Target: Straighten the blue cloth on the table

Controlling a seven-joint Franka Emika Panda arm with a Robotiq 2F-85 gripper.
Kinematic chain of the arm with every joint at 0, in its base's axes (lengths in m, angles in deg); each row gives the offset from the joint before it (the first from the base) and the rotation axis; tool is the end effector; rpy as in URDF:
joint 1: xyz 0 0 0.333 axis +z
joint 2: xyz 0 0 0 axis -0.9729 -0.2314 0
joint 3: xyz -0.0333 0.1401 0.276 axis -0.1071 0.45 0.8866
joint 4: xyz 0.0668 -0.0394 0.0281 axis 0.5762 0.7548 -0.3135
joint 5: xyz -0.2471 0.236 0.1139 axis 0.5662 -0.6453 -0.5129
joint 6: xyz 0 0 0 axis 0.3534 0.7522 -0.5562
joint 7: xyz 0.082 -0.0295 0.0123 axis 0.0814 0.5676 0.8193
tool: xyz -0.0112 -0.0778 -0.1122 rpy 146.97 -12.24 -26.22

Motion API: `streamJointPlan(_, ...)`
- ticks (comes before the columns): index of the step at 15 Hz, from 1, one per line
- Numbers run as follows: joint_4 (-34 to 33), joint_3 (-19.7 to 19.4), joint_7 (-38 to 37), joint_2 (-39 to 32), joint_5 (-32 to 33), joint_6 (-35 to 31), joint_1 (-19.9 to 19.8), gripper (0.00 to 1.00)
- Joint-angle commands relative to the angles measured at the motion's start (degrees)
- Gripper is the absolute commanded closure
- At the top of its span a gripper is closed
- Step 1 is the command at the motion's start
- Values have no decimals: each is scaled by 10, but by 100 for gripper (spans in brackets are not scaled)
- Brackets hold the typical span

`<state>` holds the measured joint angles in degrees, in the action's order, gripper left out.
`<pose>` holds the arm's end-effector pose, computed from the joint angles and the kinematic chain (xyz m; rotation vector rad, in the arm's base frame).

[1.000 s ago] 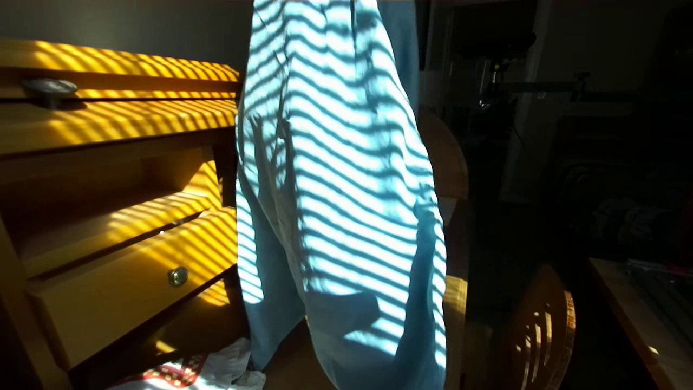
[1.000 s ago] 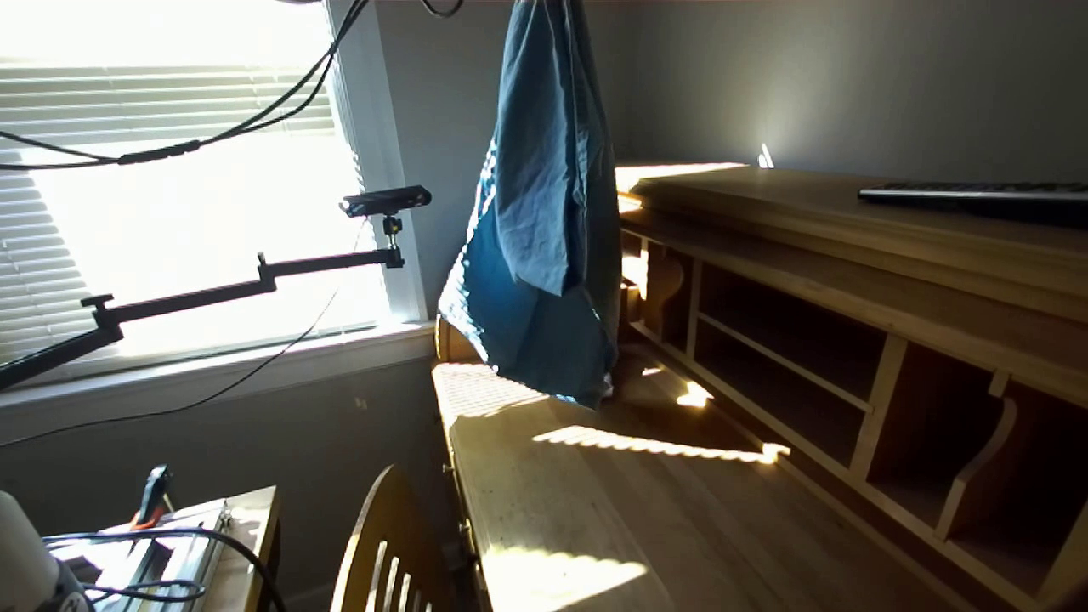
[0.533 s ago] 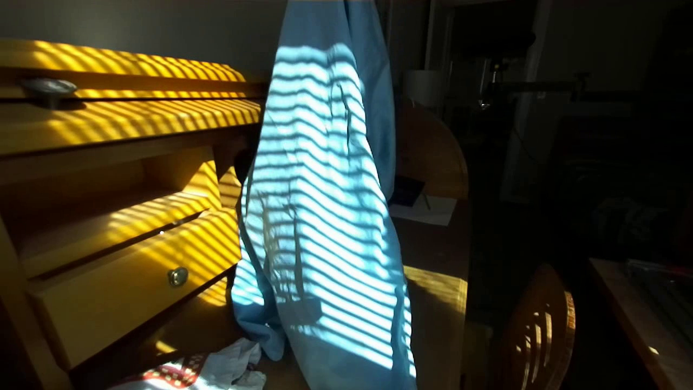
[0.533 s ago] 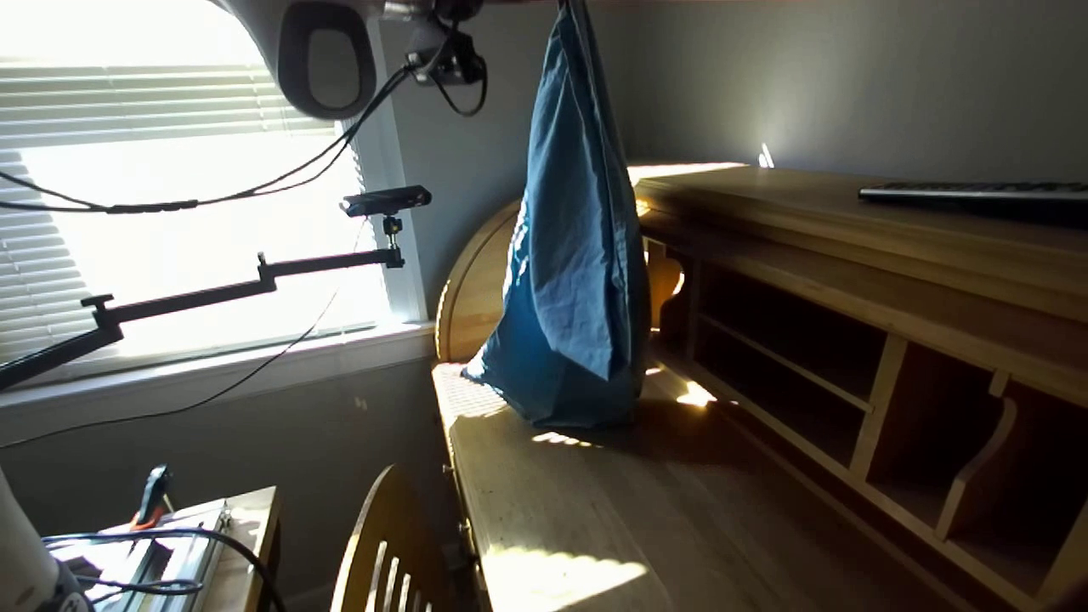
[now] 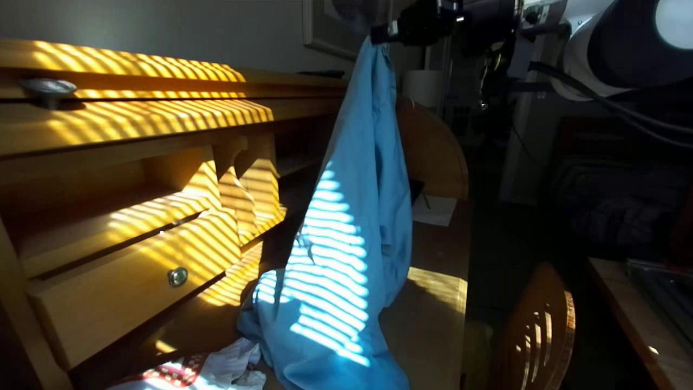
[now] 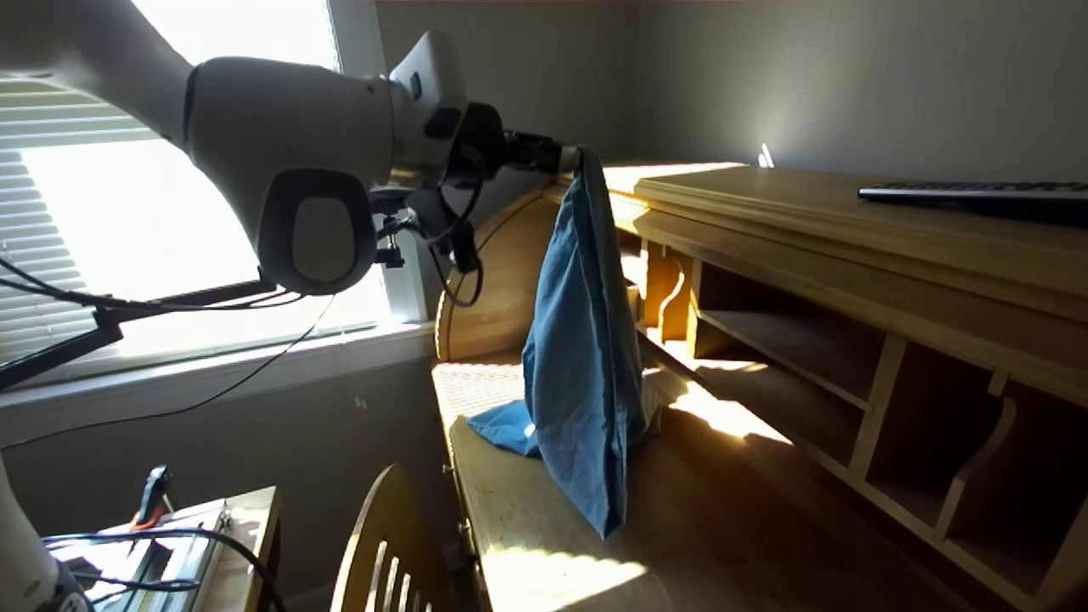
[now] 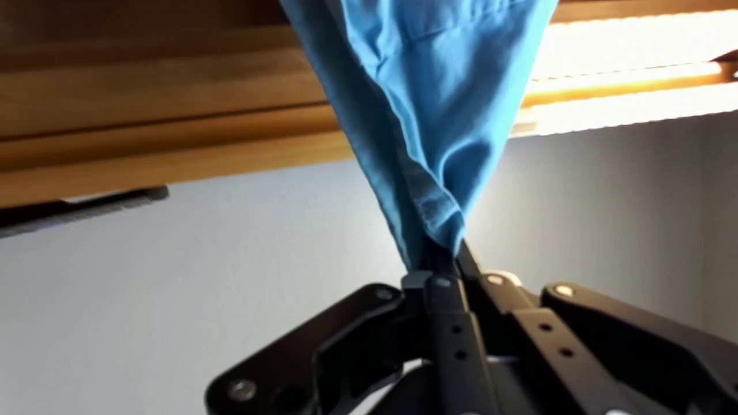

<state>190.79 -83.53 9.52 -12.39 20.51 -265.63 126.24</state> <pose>0.4426 0.0533 0.4873 -2.2348 -0.1038 -1.8768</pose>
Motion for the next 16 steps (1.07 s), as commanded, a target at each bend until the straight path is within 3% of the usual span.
streamJointPlan(1, 35, -82, -36, -10, 78, -17, -5, 99)
streamJointPlan(4, 33, -153, -36, -47, 108, -40, -3, 99)
streamJointPlan(8, 14, -222, -45, -109, 101, -64, 5, 99)
streamJointPlan(12, 7, -254, -61, -193, 82, -59, 3, 99)
streamJointPlan(16, 4, -249, -97, -288, 75, -40, -29, 99)
